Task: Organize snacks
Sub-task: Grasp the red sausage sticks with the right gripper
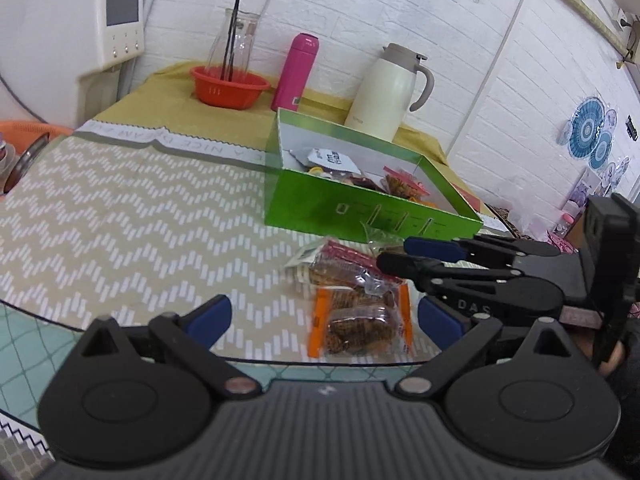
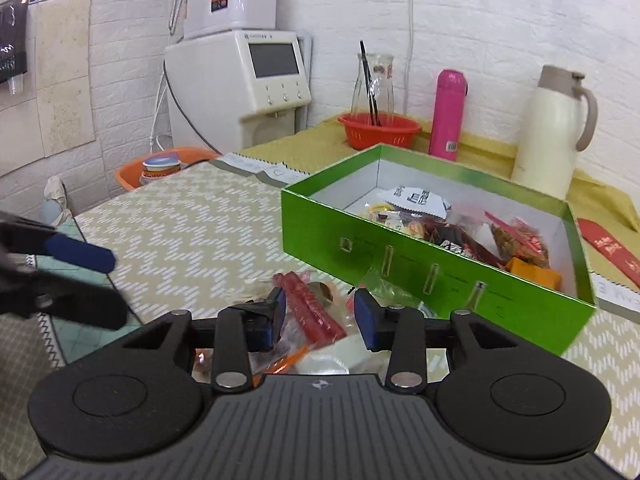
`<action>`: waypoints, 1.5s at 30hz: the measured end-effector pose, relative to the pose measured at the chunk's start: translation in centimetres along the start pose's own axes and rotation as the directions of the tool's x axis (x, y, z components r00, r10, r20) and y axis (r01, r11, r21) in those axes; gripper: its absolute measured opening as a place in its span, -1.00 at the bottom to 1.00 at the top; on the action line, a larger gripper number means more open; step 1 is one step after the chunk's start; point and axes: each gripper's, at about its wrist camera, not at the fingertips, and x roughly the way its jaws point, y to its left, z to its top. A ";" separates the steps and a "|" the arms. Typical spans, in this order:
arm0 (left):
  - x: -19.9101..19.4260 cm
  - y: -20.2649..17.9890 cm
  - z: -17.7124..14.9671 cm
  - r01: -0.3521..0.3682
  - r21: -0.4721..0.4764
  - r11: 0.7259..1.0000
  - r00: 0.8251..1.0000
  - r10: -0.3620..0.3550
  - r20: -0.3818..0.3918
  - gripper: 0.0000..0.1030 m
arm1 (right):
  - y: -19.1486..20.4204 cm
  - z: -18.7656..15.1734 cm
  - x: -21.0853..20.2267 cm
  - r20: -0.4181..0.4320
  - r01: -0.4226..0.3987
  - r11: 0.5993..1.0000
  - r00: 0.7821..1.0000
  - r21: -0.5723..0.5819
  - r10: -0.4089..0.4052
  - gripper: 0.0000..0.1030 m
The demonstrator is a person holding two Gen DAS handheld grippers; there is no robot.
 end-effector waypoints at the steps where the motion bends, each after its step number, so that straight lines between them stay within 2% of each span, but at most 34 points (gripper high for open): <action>1: 0.0 0.2 0.0 0.003 -0.001 1.000 1.000 -0.003 -0.005 0.91 | -0.3 0.1 0.7 -0.019 -0.014 1.000 1.000 0.012 0.014 0.43; 3: 0.0 0.3 -0.1 0.012 0.000 1.000 1.000 -0.012 -0.014 0.91 | -0.5 -0.5 1.6 -0.054 -0.034 0.998 0.998 0.044 0.036 0.59; 4: 0.0 0.3 -0.2 0.021 0.004 1.000 1.000 -0.021 -0.021 0.91 | -0.6 -0.9 1.5 -0.045 -0.045 0.997 0.998 0.055 0.047 0.67; 7: 0.3 0.0 -0.4 0.054 0.008 0.998 0.998 -0.054 -0.041 0.91 | -0.6 -2.1 0.4 -0.051 -0.040 0.995 0.998 0.091 0.045 0.69; 8: 0.5 -0.2 -0.4 0.069 0.011 0.998 0.997 -0.068 -0.046 0.91 | -0.7 -2.5 0.0 -0.072 -0.039 0.992 0.996 0.116 0.048 0.62; 11: 0.9 -1.2 -0.5 0.105 0.023 0.994 0.993 -0.104 -0.056 0.91 | -1.1 -4.3 -1.3 -0.085 -0.026 0.986 0.996 0.165 0.041 0.16; 13: 1.0 -2.2 -0.6 0.135 0.035 0.990 0.989 -0.132 -0.065 0.91 | -0.8 -5.3 -2.5 -0.083 0.016 0.989 0.997 0.147 -0.004 0.05; 17: 1.3 -4.5 -1.0 0.215 0.073 0.974 0.974 -0.207 -0.093 0.91 | -0.8 -6.7 -5.6 -0.067 0.057 0.985 0.997 0.160 -0.047 0.05; 21: 2.8 -7.0 -1.4 0.277 0.108 0.955 0.955 -0.261 -0.138 0.91 | -0.2 -8.5 -7.5 -0.090 0.107 0.990 0.991 0.089 -0.099 0.12; 27: 7.8 -10.4 -2.0 0.334 0.110 0.936 0.923 -0.301 -0.241 0.88 | -0.1 -10.2 -9.6 -0.079 0.138 0.986 0.988 0.091 -0.131 0.15; 28: 8.5 -10.8 -2.0 0.334 0.112 0.936 0.920 -0.298 -0.255 0.87 | -0.1 -10.4 -9.8 -0.079 0.142 0.986 0.988 0.087 -0.136 0.15; 29: 9.0 -11.3 -1.9 0.319 0.142 0.937 0.927 -0.278 -0.251 0.87 | -0.1 -10.5 -10.1 -0.079 0.147 0.985 0.987 0.084 -0.141 0.15; 31: 9.9 -12.2 -1.9 0.314 0.166 0.935 0.928 -0.265 -0.262 0.87 | -0.2 -10.7 -10.3 -0.075 0.146 0.985 0.987 0.089 -0.139 0.15; 32: 10.2 -12.6 -1.8 0.312 0.172 0.934 0.928 -0.261 -0.266 0.83 | -0.3 -10.8 -10.4 -0.074 0.146 0.985 0.987 0.094 -0.140 0.15; 33: 10.5 -12.9 -1.8 0.304 0.189 0.934 0.930 -0.248 -0.271 0.70 | -0.4 -10.9 -10.5 -0.071 0.145 0.984 0.988 0.100 -0.138 0.15; 34: 10.6 -13.2 -1.8 0.302 0.207 0.931 0.931 -0.240 -0.276 0.47 | -0.6 -11.0 -10.5 -0.067 0.143 0.984 0.988 0.106 -0.136 0.15; 35: 10.8 -13.5 -1.9 0.301 0.225 0.927 0.929 -0.233 -0.286 0.36 | -0.7 -11.1 -10.6 -0.062 0.142 0.983 0.989 0.115 -0.135 0.15; 36: 11.0 -13.7 -1.9 0.300 0.233 0.925 0.928 -0.226 -0.297 0.16 | -0.9 -11.2 -10.6 -0.060 0.141 0.982 0.989 0.124 -0.135 0.16; 37: 11.2 -13.8 -2.0 0.317 0.225 0.921 0.918 -0.239 -0.316 -0.13 | -1.0 -11.3 -10.6 -0.058 0.142 0.981 0.989 0.131 -0.135 0.16; 39: 11.8 -13.6 -1.9 0.330 0.201 0.922 0.910 -0.253 -0.329 -0.08 | -1.2 -11.3 -10.6 -0.056 0.143 0.981 0.989 0.135 -0.136 0.17; 42: 12.6 -13.2 -1.7 0.297 0.177 0.938 0.920 -0.232 -0.316 0.19 | -1.2 -11.4 -10.6 -0.054 0.144 0.981 0.989 0.134 -0.138 0.20; 44: 13.2 -13.0 -1.6 0.311 0.138 0.940 0.910 -0.253 -0.328 0.15 | -1.1 -11.5 -10.6 -0.052 0.142 0.981 0.989 0.131 -0.136 0.21; 45: 13.3 -13.2 -1.6 0.315 0.133 0.940 0.907 -0.257 -0.335 -0.09 | -1.1 -11.4 -10.5 -0.053 0.144 0.981 0.989 0.127 -0.138 0.21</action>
